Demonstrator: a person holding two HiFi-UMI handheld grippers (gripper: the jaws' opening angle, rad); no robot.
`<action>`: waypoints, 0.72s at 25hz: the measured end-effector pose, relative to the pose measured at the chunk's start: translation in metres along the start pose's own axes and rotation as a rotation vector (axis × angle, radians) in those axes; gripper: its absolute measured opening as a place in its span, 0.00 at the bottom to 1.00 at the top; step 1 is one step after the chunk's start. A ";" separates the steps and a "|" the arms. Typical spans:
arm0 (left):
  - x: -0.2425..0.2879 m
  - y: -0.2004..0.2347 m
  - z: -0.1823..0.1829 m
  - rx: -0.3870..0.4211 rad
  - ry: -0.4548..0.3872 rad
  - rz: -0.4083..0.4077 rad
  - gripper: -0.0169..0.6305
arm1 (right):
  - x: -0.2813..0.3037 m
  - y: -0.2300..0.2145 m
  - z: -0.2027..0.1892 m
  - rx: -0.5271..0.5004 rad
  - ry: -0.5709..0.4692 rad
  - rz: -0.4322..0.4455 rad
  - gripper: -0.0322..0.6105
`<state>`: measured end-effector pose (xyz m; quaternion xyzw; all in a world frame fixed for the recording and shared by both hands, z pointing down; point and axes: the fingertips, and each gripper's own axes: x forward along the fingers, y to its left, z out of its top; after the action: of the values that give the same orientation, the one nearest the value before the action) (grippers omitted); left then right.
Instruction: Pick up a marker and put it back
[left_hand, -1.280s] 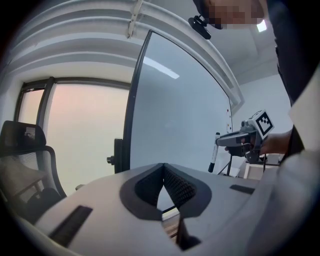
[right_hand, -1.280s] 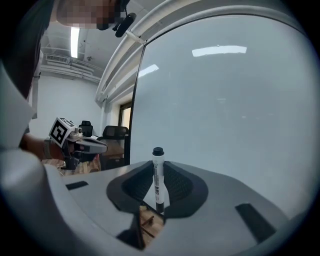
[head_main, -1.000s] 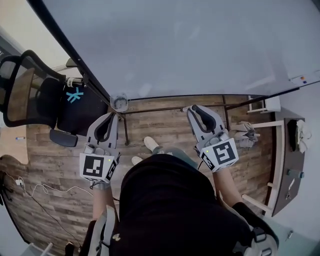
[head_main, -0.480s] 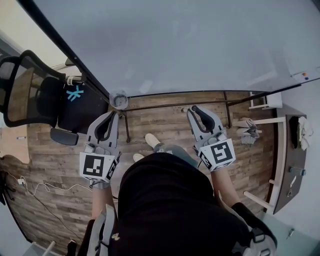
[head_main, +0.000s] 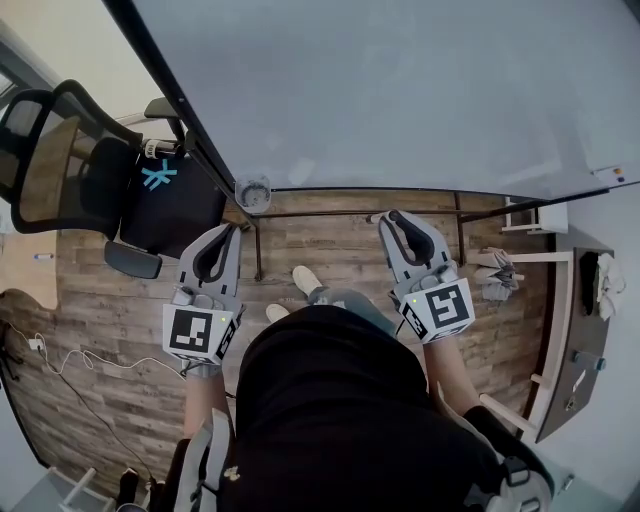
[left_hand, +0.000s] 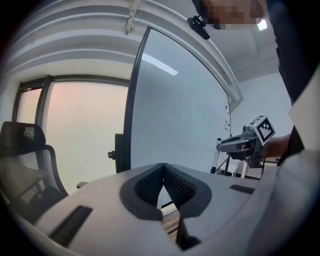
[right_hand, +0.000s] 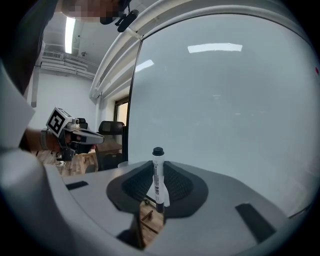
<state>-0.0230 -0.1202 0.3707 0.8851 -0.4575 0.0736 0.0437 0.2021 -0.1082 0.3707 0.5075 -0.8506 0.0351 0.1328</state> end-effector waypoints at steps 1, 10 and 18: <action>-0.002 0.002 -0.001 -0.002 0.002 0.007 0.04 | 0.003 0.002 0.002 -0.002 -0.003 0.007 0.17; -0.022 0.023 -0.007 -0.020 0.016 0.089 0.04 | 0.039 0.024 0.030 -0.001 -0.039 0.111 0.17; -0.046 0.046 -0.016 -0.045 0.033 0.197 0.03 | 0.079 0.054 0.053 -0.038 -0.063 0.235 0.17</action>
<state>-0.0880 -0.1071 0.3786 0.8333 -0.5429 0.0820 0.0638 0.1097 -0.1596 0.3446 0.4023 -0.9086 0.0183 0.1107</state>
